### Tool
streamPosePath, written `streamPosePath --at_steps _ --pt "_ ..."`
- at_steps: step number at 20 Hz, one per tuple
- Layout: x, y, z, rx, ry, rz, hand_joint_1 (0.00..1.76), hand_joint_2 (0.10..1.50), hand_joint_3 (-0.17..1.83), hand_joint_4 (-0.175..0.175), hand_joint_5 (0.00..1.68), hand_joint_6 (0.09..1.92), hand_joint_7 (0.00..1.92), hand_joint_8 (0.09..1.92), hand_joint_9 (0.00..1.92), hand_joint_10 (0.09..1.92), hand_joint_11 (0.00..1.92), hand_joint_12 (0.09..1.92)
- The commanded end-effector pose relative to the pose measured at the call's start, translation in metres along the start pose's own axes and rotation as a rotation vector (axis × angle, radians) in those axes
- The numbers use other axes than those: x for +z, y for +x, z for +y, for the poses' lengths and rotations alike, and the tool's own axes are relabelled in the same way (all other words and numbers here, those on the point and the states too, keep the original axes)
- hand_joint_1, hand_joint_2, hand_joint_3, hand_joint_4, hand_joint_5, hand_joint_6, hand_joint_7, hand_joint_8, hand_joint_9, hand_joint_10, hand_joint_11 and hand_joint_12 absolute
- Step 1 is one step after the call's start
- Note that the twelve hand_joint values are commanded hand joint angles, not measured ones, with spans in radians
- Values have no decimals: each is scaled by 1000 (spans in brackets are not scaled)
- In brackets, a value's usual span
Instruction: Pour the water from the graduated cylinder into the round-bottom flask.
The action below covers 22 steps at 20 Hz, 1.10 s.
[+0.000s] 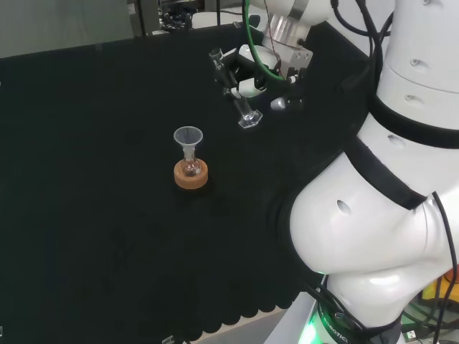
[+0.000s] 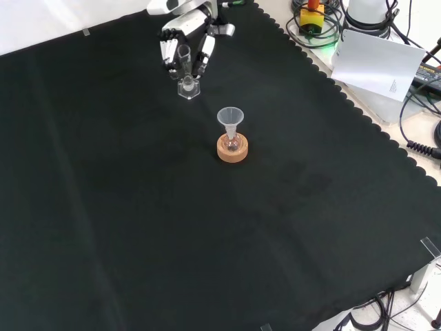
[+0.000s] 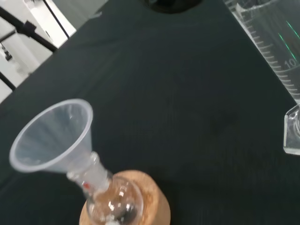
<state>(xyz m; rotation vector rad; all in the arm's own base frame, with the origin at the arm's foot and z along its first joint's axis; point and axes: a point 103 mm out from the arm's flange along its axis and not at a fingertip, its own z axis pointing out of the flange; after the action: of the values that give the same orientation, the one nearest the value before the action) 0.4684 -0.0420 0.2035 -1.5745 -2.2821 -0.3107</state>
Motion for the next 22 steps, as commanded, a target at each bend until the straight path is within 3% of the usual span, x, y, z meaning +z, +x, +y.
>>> streamPosePath --at_steps 1,4,11,16,22 --pt "-3 20 -26 30 127 -45 1268 1103 -2 -175 986 977 1027 965 1489 88 1204 802" --pt "-1 27 -35 44 192 -73 1269 1100 -2 -175 993 965 1035 952 1496 87 1208 792" --pt "6 29 -45 80 417 -141 1270 1098 -2 -175 997 959 1039 946 1501 87 1209 787" --pt "11 28 -48 91 512 -175 1270 1097 -2 -175 999 955 1042 941 1507 87 1209 784" --pt "10 28 -55 101 581 -215 1271 1095 -2 -175 1002 950 1046 936 1512 87 1210 781"
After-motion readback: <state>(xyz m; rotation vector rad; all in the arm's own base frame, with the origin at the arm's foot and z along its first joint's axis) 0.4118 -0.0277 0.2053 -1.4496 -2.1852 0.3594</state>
